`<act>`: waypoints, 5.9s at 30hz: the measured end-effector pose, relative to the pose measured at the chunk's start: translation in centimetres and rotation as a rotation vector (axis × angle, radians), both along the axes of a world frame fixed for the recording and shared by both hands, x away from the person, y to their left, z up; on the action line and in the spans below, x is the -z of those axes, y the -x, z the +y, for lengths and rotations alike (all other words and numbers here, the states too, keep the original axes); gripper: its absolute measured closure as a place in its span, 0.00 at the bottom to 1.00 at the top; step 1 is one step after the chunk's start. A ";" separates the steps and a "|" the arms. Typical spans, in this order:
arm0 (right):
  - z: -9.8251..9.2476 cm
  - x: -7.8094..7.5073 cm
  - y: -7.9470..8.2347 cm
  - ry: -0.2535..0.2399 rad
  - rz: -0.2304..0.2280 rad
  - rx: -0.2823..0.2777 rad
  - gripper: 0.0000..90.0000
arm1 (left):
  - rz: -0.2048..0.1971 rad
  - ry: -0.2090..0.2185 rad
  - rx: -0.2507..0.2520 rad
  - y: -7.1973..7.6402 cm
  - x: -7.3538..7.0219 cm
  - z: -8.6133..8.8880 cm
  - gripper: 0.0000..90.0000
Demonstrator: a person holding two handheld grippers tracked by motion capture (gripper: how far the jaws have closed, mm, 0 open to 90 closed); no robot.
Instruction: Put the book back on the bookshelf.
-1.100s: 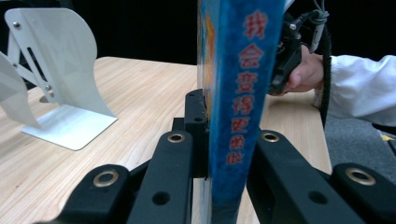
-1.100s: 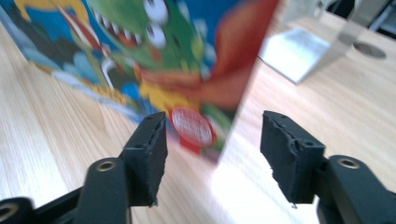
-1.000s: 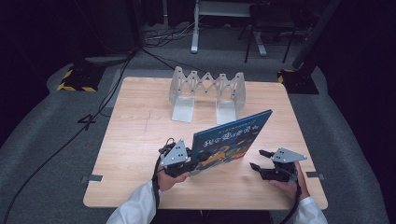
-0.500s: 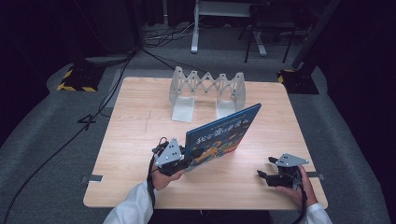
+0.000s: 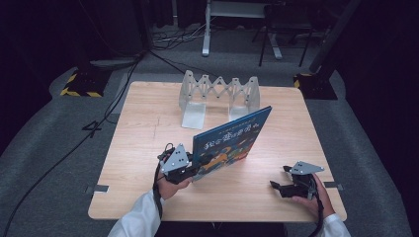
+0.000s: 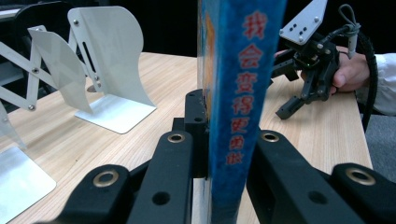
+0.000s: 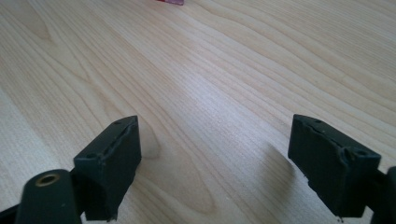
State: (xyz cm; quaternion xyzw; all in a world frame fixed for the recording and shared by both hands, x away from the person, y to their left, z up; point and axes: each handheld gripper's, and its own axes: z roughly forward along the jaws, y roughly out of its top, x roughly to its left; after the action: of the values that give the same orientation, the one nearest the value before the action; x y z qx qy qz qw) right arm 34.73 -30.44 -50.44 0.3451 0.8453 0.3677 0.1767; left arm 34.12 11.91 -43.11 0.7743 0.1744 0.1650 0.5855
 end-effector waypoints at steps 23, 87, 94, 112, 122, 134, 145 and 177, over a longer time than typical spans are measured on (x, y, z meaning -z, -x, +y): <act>-0.2 0.0 -0.1 -0.016 0.036 -0.014 0.17 | -0.051 -0.026 -0.128 -0.1 -1.4 1.8 0.92; -0.3 0.0 0.0 -0.021 0.029 -0.027 0.20 | -0.111 -0.045 -0.458 -9.7 -5.2 5.3 0.92; -0.3 0.0 0.0 -0.022 0.030 -0.031 0.21 | -0.109 -0.016 -0.490 -10.3 -4.4 5.1 0.92; -0.3 0.0 0.0 -0.024 0.030 -0.031 0.21 | -0.050 -0.019 -0.532 -10.7 -2.0 4.4 0.92; -0.3 0.0 0.0 -0.024 0.031 -0.031 0.21 | -0.004 0.008 -0.562 -11.7 -1.4 4.2 0.92; -0.3 0.0 0.0 -0.024 0.031 -0.031 0.21 | 0.009 0.015 -0.577 -12.8 -1.2 3.5 0.92; -0.3 0.0 0.0 -0.024 0.031 -0.034 0.21 | 0.027 0.031 -0.590 -13.7 -0.6 3.3 0.92; -0.3 0.0 0.0 -0.024 0.030 -0.033 0.21 | 0.069 0.124 -0.644 -13.3 0.6 4.8 0.88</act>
State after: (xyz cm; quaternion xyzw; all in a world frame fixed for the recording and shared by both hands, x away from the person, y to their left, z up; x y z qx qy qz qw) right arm 34.73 -30.71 -50.49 0.3389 0.8490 0.3752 0.1538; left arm 47.39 16.69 -43.74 0.6473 0.4400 0.3043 0.5430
